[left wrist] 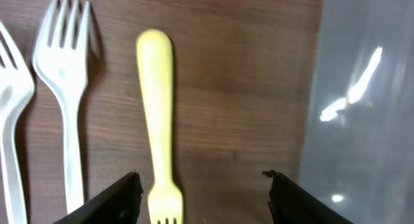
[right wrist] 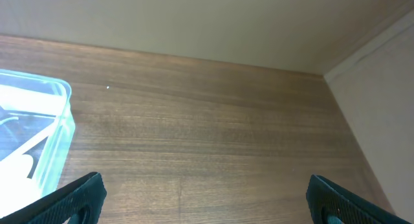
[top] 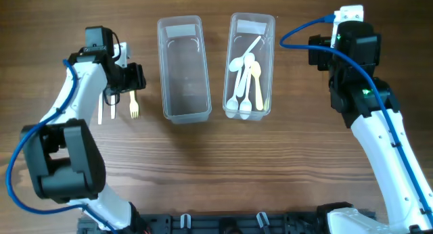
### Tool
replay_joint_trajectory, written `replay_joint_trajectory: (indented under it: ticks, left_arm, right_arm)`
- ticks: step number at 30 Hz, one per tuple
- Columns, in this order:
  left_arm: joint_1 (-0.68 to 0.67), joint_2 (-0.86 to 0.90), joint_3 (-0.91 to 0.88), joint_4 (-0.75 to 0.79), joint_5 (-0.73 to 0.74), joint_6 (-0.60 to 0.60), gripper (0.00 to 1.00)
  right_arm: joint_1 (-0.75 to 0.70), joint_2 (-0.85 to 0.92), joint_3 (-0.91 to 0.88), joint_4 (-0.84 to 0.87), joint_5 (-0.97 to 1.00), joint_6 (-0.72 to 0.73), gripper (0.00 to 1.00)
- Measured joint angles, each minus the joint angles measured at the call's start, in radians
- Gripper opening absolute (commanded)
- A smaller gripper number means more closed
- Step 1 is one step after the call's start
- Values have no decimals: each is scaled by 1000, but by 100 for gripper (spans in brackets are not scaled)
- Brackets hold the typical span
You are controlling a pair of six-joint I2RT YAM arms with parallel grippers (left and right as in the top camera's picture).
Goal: Pack container
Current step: 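Move left gripper to the cream fork and grasp it, then carry the cream fork into the left container and release it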
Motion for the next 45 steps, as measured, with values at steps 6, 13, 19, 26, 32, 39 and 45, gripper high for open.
replay_joint_trajectory:
  ticks: [6,13,19,26,32,39,45]
  left_arm:
    - [0,36,0,41,-50,3,67]
    - [0,104,0,58,-68,3,66]
    - [-1,158,2,57,-75,9,42]
    - [-1,160,1,19,-82,16,4]
    - [-1,159,4,-6,-82,16,4]
    - [-1,103,145,-195,-69,-2,4]
    - [-7,-191,259,-195,66,-79,4]
  right_arm:
    - [0,0,0,0,0,0,100]
    - [0,0,0,0,0,0,100]
    - [0,0,0,0,0,0,100]
    - [0,0,0,0,0,0,100]
    - [0,0,0,0,0,0,100]
    - [0,0,0,0,0,0,100]
    - [0,0,0,0,0,0,100]
